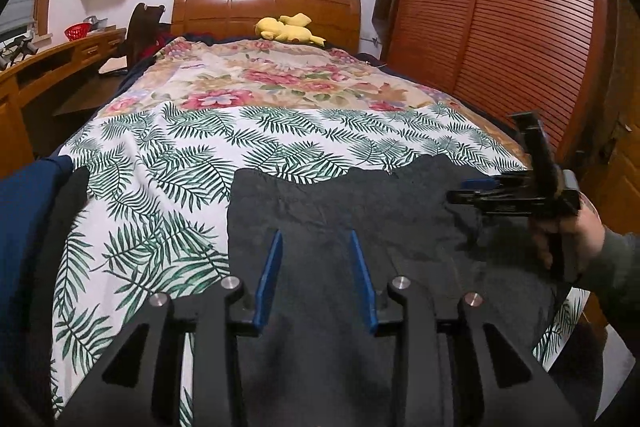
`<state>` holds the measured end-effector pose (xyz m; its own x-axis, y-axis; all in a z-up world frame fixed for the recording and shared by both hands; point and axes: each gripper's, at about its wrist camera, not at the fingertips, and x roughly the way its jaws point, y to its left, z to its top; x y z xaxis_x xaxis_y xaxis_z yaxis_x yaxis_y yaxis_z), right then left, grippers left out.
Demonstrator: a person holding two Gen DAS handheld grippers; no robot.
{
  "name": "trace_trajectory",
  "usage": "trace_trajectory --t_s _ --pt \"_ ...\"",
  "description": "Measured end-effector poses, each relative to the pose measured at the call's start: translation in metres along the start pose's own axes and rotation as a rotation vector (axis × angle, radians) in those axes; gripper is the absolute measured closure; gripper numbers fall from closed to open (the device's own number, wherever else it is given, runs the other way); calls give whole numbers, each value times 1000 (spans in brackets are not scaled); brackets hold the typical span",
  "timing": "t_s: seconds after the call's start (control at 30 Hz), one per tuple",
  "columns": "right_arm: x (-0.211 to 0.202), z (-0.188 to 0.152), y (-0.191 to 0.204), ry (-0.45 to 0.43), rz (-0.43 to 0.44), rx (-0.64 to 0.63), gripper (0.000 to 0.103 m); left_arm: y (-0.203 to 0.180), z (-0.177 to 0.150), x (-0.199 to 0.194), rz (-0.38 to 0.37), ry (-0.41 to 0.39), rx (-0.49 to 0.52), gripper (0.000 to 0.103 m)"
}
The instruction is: Fold large clothes
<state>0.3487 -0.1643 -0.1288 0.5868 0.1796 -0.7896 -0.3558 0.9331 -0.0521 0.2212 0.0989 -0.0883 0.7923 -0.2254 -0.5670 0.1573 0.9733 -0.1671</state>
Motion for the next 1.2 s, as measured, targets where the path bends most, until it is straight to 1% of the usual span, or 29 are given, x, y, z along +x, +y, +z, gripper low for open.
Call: trace_trajectory --t_s 0.03,0.1,0.17,0.27,0.37,0.43,0.53,0.57,0.6,0.63,0.67,0.8,0.93,1.0,1.03,1.07,1.13,1.2 --pt "4 1 -1 7 -15 0 52 0 -1 0 -2 1 -1 70" --pt "16 7 -5 26 -78 4 53 1 -3 1 -4 5 -4 70" --pt "24 11 -13 35 -102 19 53 2 -4 2 -8 8 -5 70" --pt "33 12 -24 59 -77 60 53 -1 -4 3 -17 11 1 70" --pt "40 12 -26 87 -59 72 53 -5 -4 5 -26 16 12 70" --pt "46 12 -28 103 -42 85 55 -8 -5 7 -31 19 15 70" --pt "52 13 -31 118 -11 92 64 -12 -5 8 -38 24 21 69" --pt "53 13 -32 119 1 92 69 -13 -5 9 -39 24 23 69" --pt "54 13 -32 120 16 90 76 -14 -5 9 -41 25 25 69" --pt "53 15 -31 115 21 84 80 -15 -6 9 -42 25 27 69" --pt "52 16 -28 101 8 70 83 -15 -6 9 -43 26 27 69" --pt "55 25 -18 67 -34 38 87 -17 -7 10 -47 31 25 69" --pt "67 38 -23 52 -55 50 92 -21 -5 10 -52 31 32 69" --pt "74 45 -26 53 -75 51 93 -23 -4 11 -56 30 35 69" --pt "76 47 -29 60 -72 58 93 -24 -4 12 -58 30 35 69" --pt "76 48 -31 66 -66 65 92 -26 -4 13 -61 32 36 69" --pt "66 50 -32 41 -67 63 87 -29 -4 14 -66 35 40 69" --pt "51 52 -33 14 -60 51 74 -32 -4 16 -71 39 47 69"
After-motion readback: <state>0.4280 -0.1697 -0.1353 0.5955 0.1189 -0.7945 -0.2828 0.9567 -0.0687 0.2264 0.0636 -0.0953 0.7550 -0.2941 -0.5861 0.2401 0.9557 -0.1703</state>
